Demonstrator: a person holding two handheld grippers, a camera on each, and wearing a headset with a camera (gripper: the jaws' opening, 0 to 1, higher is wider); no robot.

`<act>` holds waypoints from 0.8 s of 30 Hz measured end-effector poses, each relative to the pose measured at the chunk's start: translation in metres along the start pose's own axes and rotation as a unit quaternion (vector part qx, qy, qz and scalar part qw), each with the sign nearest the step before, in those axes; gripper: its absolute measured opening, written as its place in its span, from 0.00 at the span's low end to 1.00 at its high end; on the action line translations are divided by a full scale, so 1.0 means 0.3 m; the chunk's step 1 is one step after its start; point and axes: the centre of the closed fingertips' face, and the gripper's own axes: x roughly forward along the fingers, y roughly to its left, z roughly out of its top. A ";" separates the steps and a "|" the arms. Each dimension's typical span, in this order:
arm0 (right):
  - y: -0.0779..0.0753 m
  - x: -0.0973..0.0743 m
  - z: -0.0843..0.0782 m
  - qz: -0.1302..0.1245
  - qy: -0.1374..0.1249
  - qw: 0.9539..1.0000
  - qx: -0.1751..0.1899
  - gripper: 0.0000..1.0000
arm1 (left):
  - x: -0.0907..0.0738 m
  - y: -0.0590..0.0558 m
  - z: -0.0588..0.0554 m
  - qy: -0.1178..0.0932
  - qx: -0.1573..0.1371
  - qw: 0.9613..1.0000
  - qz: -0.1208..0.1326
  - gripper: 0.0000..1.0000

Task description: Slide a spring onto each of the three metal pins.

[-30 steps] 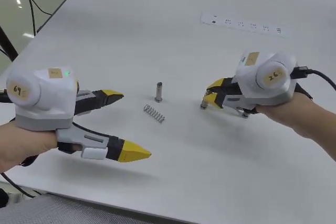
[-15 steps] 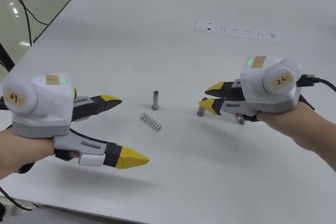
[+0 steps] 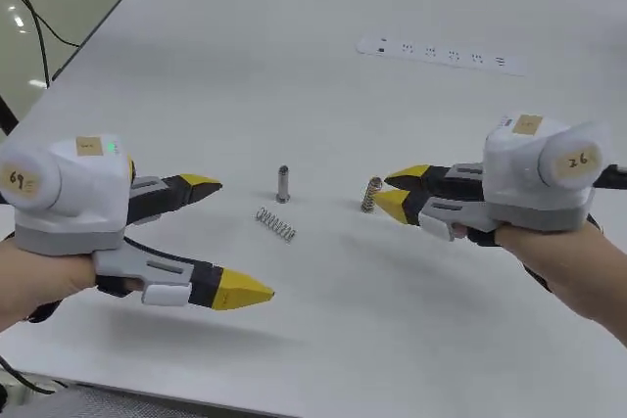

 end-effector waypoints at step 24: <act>0.051 -0.012 -0.147 0.002 0.032 0.999 0.030 0.14 | 0.004 0.002 -0.006 0.003 0.001 1.000 -0.004 0.95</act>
